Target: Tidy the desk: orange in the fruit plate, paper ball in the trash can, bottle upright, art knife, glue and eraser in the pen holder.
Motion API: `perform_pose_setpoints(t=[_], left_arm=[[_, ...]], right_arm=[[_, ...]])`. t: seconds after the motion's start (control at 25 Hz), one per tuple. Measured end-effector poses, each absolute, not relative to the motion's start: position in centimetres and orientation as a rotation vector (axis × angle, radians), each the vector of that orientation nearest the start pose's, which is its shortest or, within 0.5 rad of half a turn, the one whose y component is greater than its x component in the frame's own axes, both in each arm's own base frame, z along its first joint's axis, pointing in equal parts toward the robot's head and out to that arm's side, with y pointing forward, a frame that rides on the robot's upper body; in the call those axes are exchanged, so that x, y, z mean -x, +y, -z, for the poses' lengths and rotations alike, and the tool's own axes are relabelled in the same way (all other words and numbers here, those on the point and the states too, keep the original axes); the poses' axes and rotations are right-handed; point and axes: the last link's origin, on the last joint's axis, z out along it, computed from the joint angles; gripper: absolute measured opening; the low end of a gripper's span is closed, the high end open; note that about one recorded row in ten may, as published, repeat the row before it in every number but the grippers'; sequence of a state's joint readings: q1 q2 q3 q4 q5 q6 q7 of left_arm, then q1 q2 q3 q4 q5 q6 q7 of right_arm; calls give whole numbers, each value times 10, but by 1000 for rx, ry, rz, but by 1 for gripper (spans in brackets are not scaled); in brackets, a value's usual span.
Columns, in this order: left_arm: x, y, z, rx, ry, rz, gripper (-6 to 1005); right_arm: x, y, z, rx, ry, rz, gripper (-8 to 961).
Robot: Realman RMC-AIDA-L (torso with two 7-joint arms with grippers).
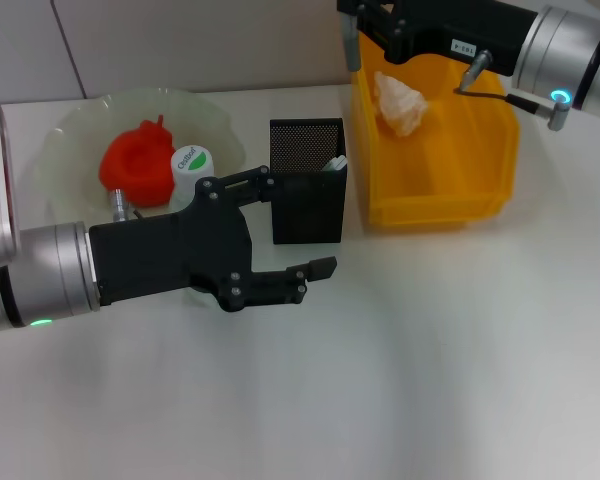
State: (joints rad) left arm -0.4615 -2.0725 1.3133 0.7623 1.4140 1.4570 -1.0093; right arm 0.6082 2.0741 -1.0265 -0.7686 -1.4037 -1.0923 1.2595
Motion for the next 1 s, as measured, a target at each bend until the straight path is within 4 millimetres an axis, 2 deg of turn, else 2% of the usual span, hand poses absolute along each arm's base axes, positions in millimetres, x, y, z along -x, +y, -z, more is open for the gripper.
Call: perform_pose_setpoints(t=[0.56, 1.0], left_arm=[[183, 321, 35, 2759, 142, 936, 799], [183, 320, 36, 2760, 141, 944, 799]], right_arm=[[-177, 423, 5, 2365, 385, -893, 123], [-181, 420, 18, 2383, 447, -890, 124]])
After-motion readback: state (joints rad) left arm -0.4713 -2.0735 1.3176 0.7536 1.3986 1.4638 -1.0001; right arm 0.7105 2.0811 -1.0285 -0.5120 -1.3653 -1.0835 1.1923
